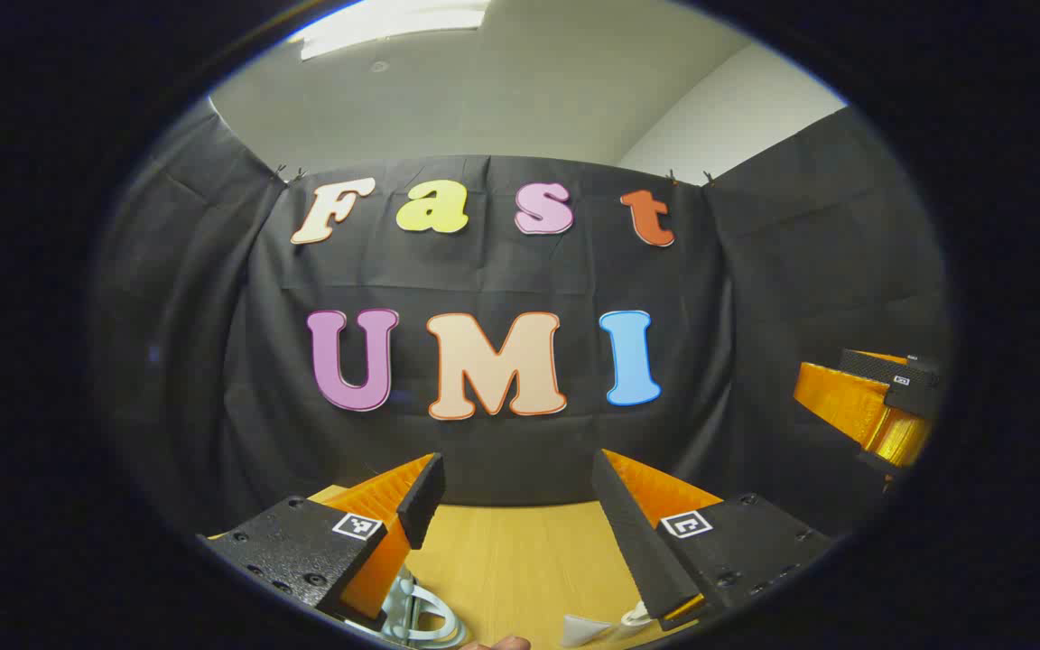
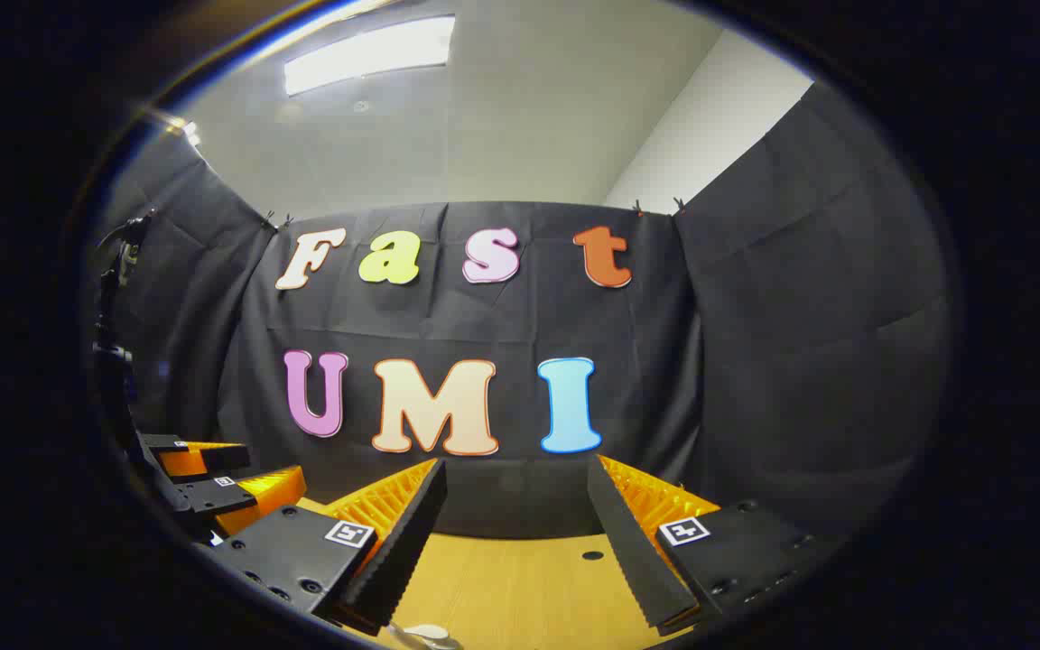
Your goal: First open the suitcase, pack the skin care products into it, and then close the suitcase.
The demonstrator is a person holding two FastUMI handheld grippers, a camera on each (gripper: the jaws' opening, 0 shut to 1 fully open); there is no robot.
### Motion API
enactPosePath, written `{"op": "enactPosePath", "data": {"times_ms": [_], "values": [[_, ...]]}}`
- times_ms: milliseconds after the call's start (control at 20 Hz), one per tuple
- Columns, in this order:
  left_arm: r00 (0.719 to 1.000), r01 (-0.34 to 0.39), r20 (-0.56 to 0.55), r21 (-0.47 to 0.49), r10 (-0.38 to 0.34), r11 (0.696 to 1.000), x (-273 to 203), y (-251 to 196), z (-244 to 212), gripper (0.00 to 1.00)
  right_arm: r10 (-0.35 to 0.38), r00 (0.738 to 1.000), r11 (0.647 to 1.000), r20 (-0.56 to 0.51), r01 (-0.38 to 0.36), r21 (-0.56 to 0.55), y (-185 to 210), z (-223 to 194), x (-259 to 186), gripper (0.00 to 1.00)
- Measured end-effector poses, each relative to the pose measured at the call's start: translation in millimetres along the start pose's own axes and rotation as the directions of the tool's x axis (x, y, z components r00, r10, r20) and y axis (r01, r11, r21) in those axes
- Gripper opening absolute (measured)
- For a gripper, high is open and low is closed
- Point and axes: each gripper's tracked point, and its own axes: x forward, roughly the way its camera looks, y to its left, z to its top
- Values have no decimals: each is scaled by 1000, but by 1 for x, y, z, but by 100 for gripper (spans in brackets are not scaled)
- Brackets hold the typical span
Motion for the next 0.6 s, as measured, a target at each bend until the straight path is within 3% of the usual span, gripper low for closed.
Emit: {"op": "enactPosePath", "data": {"times_ms": [450, 600], "values": [[995, -87, -51, 14, 88, 996, -8, 40, -22, 96, 73, 996, 997, -58, -74, -1, 37, -23, 8, 98], [988, -97, -115, 37, 101, 995, -5, 46, -49, 96, 72, 996, 997, -60, -73, -5, 37, -23, 8, 98]]}}
